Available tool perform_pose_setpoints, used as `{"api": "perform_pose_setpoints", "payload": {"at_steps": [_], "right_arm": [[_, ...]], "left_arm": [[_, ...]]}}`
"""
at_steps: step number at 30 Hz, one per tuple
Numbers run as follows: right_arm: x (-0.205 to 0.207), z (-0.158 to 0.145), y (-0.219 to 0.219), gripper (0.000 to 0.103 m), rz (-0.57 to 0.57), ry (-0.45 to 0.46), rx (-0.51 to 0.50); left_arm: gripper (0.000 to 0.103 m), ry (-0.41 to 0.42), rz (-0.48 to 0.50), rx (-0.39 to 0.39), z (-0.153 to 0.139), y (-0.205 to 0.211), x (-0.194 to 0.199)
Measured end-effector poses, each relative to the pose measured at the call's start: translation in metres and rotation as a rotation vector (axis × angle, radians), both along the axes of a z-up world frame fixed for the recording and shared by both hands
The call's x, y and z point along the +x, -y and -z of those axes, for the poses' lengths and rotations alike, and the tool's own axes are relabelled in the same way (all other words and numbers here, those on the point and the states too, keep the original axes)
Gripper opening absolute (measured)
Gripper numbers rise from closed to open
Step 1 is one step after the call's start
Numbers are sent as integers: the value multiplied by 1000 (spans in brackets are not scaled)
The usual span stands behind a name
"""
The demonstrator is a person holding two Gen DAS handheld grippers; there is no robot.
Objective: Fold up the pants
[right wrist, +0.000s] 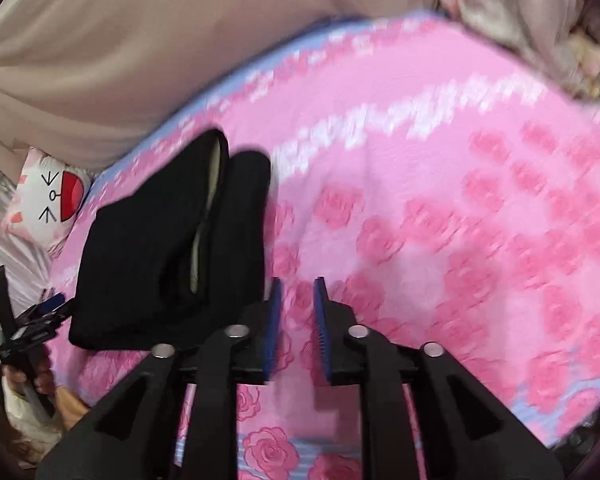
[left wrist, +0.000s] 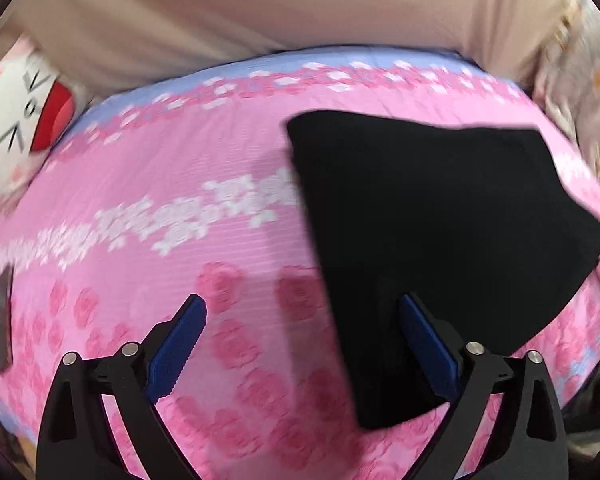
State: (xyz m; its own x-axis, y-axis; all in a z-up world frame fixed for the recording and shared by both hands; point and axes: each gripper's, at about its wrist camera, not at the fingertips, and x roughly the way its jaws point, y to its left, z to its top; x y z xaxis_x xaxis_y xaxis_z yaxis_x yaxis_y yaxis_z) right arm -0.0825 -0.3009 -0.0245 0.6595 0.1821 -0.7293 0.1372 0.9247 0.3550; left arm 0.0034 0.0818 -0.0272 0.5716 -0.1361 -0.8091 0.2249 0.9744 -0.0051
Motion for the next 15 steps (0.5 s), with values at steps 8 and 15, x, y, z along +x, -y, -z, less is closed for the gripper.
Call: {"api": "perform_pose_setpoints", "payload": {"at_steps": [8, 15], "right_arm": [[68, -58, -93, 44, -254, 155, -101], [146, 0, -150, 49, -333, 32, -275]], "left_arm": [[93, 124, -92, -108, -51, 28, 63], [98, -68, -181, -110, 33, 19, 158]]}}
